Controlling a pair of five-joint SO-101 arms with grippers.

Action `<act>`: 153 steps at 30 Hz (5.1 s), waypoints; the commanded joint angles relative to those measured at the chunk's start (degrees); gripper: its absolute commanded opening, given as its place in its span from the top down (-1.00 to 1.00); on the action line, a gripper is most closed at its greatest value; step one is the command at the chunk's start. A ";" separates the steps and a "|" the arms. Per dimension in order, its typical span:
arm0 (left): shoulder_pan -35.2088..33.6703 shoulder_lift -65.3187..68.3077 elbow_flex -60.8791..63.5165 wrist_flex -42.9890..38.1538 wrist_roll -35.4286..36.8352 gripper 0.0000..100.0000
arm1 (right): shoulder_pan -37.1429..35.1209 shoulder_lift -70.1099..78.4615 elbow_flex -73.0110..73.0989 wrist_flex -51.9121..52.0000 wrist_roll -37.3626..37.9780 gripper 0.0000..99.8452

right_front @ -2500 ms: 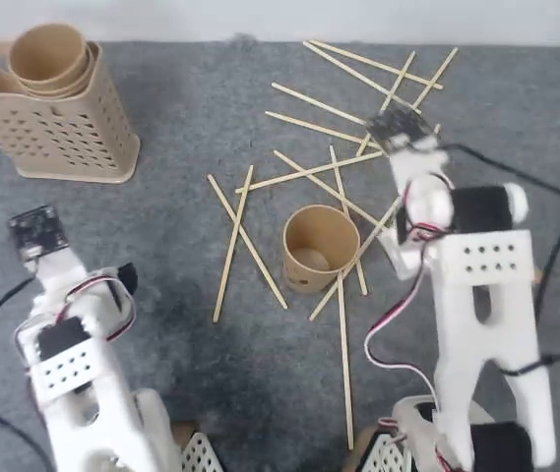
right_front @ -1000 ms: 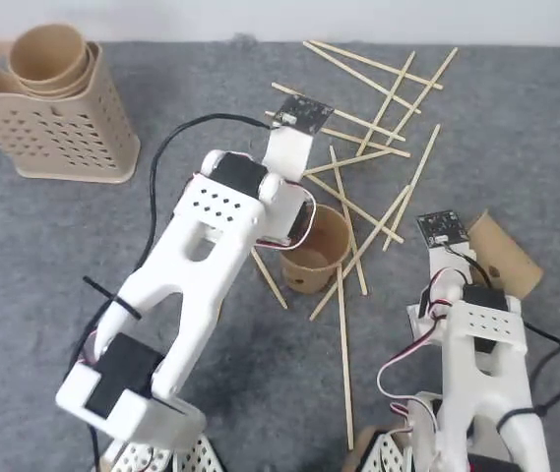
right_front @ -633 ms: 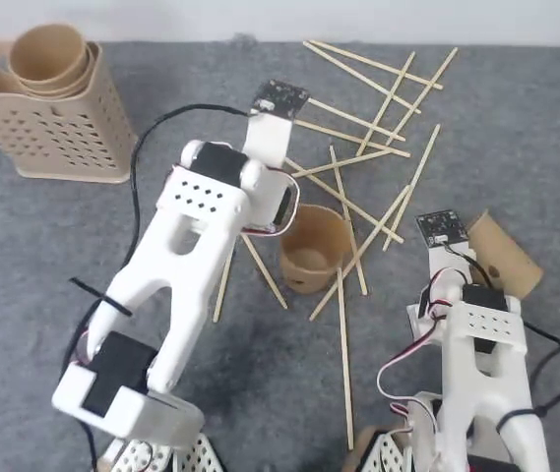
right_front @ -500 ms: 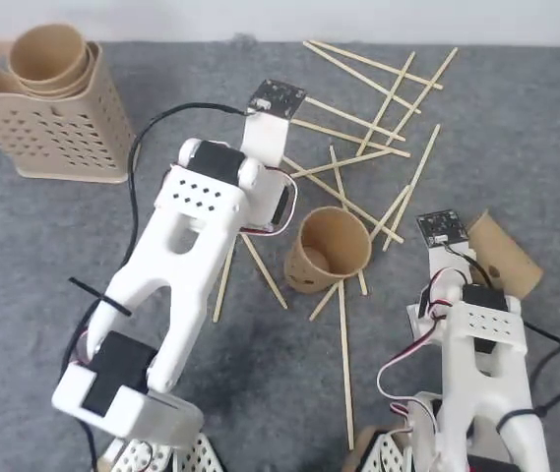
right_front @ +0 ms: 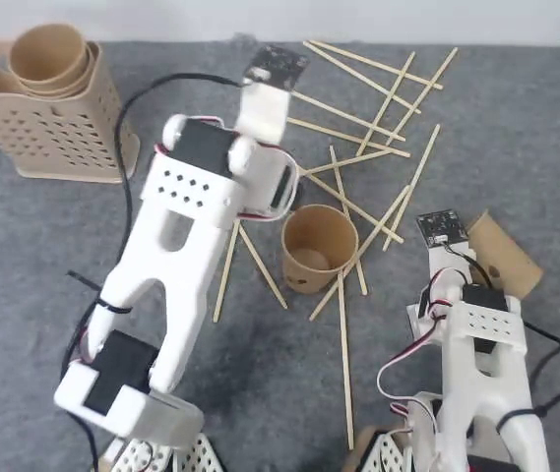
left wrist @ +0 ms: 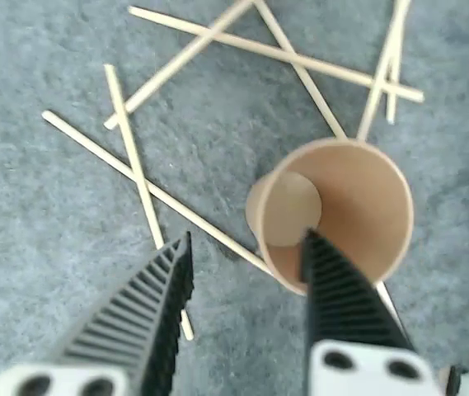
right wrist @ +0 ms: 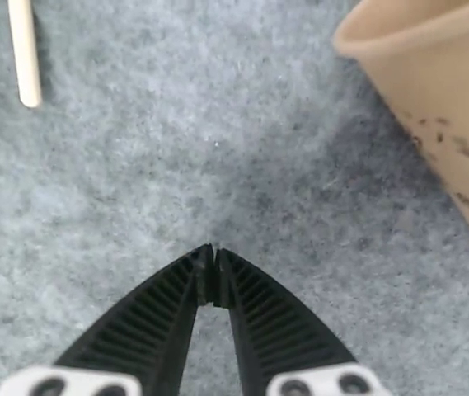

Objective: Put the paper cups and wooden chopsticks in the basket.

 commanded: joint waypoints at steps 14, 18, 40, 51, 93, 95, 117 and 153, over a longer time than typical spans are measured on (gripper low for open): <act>2.99 -0.35 28.00 -22.42 0.70 0.67 | 0.57 -2.24 0.09 -0.48 0.70 0.98; 2.99 -1.05 28.26 -22.77 0.53 0.98 | 0.57 -2.24 0.09 -0.48 0.70 0.98; -28.22 -20.40 4.62 -12.57 12.04 0.98 | 0.57 -2.24 0.26 -0.48 0.70 0.98; -39.91 -11.78 -22.46 -12.48 25.23 0.98 | 0.57 -2.24 0.35 -0.48 0.70 0.98; -45.10 29.45 -61.85 -2.37 31.47 0.88 | 0.13 -2.24 0.35 -0.57 0.70 0.98; -45.10 29.36 -61.93 -2.37 31.47 0.72 | 0.04 -2.24 0.35 -0.57 0.70 0.98; -47.38 18.99 -62.37 -4.57 31.03 0.58 | 0.31 -2.24 0.35 0.13 0.70 0.98; -47.12 -21.89 -11.47 -22.33 11.16 0.98 | -0.04 -2.33 0.35 0.22 0.70 0.98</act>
